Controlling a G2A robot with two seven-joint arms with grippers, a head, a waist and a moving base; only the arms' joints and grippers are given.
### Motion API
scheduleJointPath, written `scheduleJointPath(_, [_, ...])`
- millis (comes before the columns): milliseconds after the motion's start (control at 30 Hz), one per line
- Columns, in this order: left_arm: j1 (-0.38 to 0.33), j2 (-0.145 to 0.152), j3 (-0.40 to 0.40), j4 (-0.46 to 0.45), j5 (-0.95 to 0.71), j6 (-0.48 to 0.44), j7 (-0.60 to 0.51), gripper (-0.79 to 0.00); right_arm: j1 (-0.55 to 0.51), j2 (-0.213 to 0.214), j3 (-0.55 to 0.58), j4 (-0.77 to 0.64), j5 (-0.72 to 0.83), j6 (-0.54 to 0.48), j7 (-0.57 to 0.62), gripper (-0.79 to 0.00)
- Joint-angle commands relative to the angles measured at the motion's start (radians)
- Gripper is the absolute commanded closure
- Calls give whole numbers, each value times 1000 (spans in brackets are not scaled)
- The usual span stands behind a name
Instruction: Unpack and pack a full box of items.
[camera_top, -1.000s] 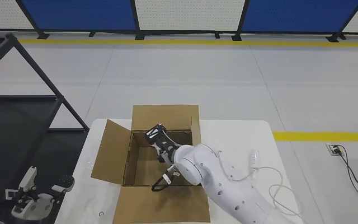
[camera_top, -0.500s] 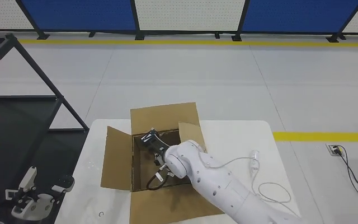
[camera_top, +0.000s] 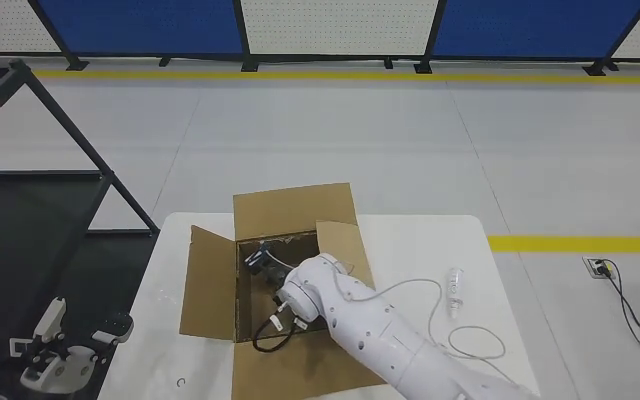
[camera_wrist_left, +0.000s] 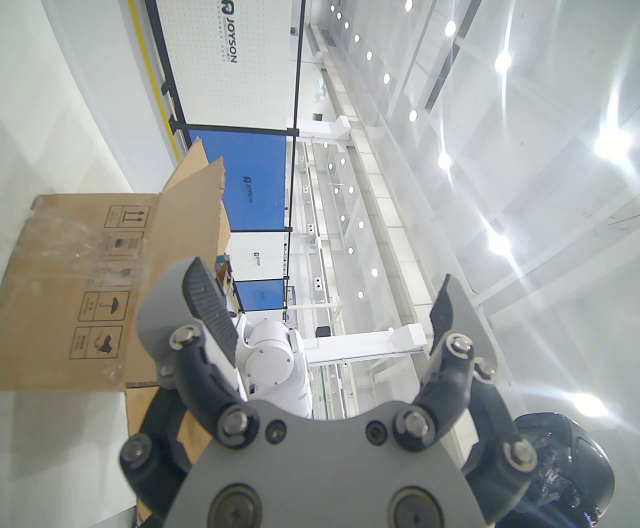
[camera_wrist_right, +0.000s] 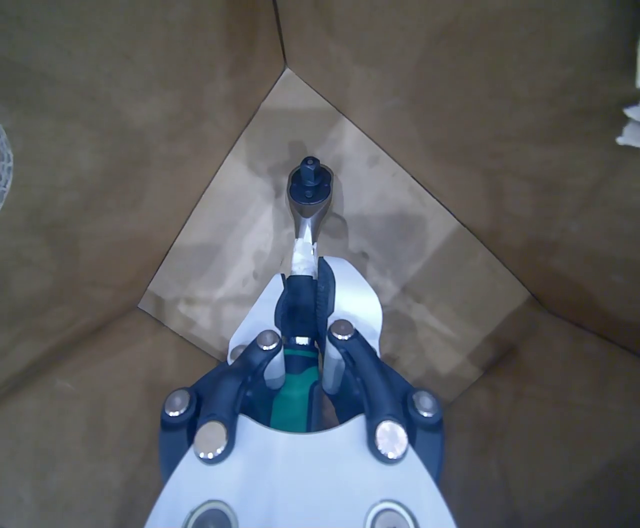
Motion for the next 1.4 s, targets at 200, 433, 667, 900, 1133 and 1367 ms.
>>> scheduleJointPath(200, [0, 0, 0, 0, 0, 0, 0, -785, 1, -16, 15, 20, -17, 1, -4, -92])
scheduleJointPath(433, [0, 0, 0, 0, 0, 0, 0, -785, -12, -15, 39, 16, -39, 8, -2, -234])
scheduleJointPath(667, [0, 0, 0, 0, 0, 0, 0, -785, -37, -1, 77, -24, -68, 28, -10, -299])
scheduleJointPath(900, [-2, 1, 14, 12, 31, 13, 12, -785, -93, 38, 134, -169, -148, 74, -5, -354])
scheduleJointPath(1133, [-3, 2, 38, 25, 74, 13, -12, -785, -232, 113, 219, -488, -367, 177, 103, -379])
scheduleJointPath(1367, [21, 6, 50, 27, 123, 0, -83, -785, -446, 191, 363, -845, -605, 190, 227, -631])
